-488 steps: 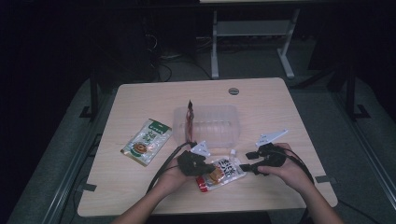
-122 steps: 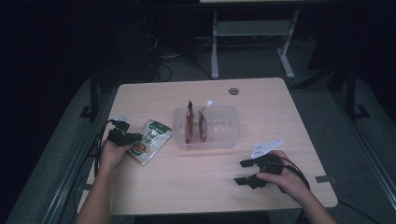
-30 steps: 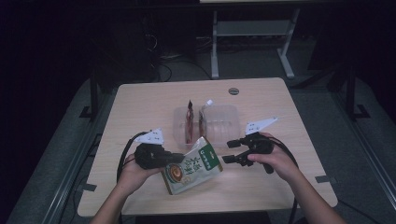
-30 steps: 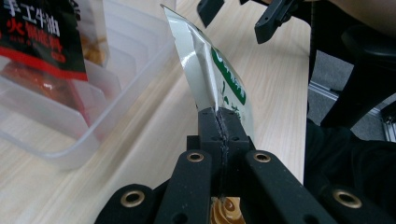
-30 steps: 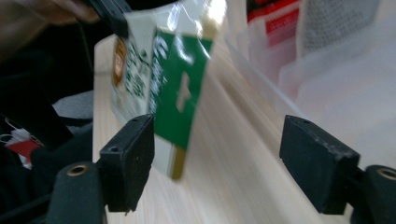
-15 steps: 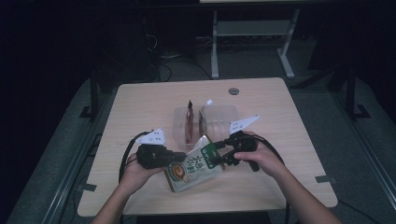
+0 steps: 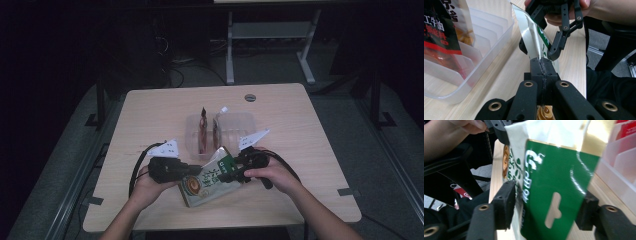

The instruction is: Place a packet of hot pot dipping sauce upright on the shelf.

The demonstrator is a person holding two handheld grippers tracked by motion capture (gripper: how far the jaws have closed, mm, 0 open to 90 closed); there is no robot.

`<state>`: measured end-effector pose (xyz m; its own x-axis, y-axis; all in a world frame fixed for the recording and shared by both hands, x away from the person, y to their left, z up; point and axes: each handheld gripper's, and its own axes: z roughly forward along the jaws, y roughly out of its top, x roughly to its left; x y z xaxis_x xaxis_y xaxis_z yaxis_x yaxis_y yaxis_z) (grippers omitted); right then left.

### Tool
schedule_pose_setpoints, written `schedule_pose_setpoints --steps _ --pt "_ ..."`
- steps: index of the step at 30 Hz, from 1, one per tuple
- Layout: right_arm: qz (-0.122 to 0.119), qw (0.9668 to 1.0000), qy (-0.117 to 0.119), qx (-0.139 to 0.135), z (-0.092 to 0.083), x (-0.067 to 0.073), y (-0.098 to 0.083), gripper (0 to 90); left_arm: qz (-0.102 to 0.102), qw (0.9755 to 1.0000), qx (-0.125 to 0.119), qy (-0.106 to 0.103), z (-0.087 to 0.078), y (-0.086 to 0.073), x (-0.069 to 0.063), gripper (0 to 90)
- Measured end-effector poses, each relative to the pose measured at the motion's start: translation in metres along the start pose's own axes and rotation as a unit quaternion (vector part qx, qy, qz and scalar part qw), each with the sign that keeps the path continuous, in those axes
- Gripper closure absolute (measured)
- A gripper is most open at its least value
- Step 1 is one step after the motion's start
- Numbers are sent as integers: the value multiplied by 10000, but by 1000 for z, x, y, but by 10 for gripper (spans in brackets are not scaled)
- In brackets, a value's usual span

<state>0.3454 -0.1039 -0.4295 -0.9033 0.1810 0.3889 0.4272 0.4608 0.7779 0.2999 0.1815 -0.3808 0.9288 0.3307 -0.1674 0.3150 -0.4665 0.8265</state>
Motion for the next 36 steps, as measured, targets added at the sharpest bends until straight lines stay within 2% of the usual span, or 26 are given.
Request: schedule_pose_setpoints --steps 1,2,4,5,6,9,10,12,14,17,24,28,32,35,36 --pt "0 10000 0 0 0 0 0 440 0 10000 0 0 0 0 0 900" --pt "16 10000 66 -6 1 0 0 507 10 10000 20 6 0 0 0 900" --pt "63 9999 80 -39 1 0 0 536 -3 10000 20 -6 1 0 0 900" --pt "85 9999 116 -59 1 0 0 606 11 10000 50 2 2 0 0 900" --pt "85 9999 116 -59 1 0 0 606 11 10000 50 2 2 0 0 900" --pt "165 9997 167 -34 0 -1 -1 695 -17 10000 39 11 3 -1 1 900" --pt "165 9997 167 -34 0 -1 -1 695 -17 10000 39 11 3 -1 1 900" --pt "102 9997 215 -63 -1 0 -1 763 -30 10000 12 32 3 -1 2 900" --pt "99 9997 215 -47 -1 1 0 775 -27 10000 22 32 3 -1 2 900" --pt "138 9995 279 -16 -1 3 0 844 -61 10000 21 19 4 -3 3 900" --pt "275 9991 325 91 -2 4 0 893 -73 10000 27 38 8 -5 5 899" --pt "274 9990 319 148 -3 5 0 900 -4 9999 64 138 10 -6 4 871" --pt "132 9993 300 197 -6 7 1 900 14 9996 -77 279 3 -5 5 827" --pt "77 9994 267 196 -8 8 2 900 19 9990 -173 411 -6 -5 4 827" --pt "55 9995 258 173 -10 9 2 900 74 9988 -176 450 -10 -5 2 896"
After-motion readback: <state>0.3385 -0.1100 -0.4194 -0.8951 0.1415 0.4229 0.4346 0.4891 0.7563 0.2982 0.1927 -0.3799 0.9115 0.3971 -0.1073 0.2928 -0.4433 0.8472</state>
